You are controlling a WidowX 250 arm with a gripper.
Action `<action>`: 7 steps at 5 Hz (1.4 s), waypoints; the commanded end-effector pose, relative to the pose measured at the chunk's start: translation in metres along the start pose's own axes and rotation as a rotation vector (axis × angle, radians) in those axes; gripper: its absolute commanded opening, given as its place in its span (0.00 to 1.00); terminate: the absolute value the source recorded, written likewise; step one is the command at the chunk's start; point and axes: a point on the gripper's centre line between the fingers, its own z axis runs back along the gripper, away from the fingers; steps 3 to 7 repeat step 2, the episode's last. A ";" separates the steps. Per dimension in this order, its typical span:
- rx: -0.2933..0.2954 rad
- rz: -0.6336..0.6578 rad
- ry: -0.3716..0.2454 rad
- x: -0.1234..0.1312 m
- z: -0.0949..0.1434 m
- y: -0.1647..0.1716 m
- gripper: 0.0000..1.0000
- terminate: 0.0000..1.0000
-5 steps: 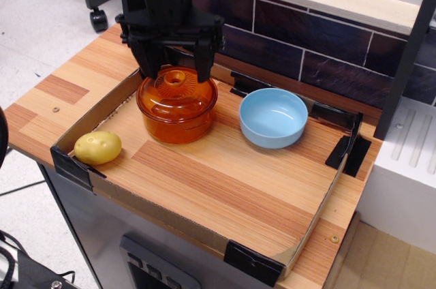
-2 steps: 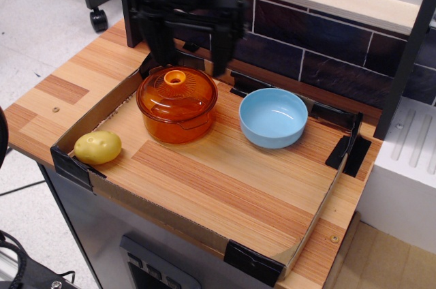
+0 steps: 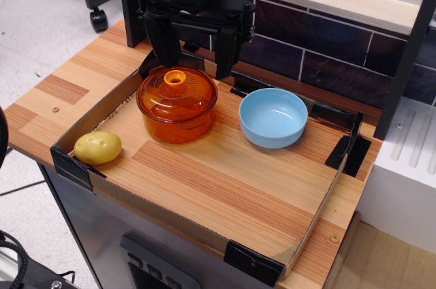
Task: Put lid on pot
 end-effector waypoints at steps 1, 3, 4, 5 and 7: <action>-0.001 0.007 -0.044 0.006 0.011 0.003 1.00 0.00; -0.001 0.007 -0.044 0.006 0.011 0.003 1.00 1.00; -0.001 0.007 -0.044 0.006 0.011 0.003 1.00 1.00; -0.001 0.007 -0.044 0.006 0.011 0.003 1.00 1.00; -0.001 0.007 -0.044 0.006 0.011 0.003 1.00 1.00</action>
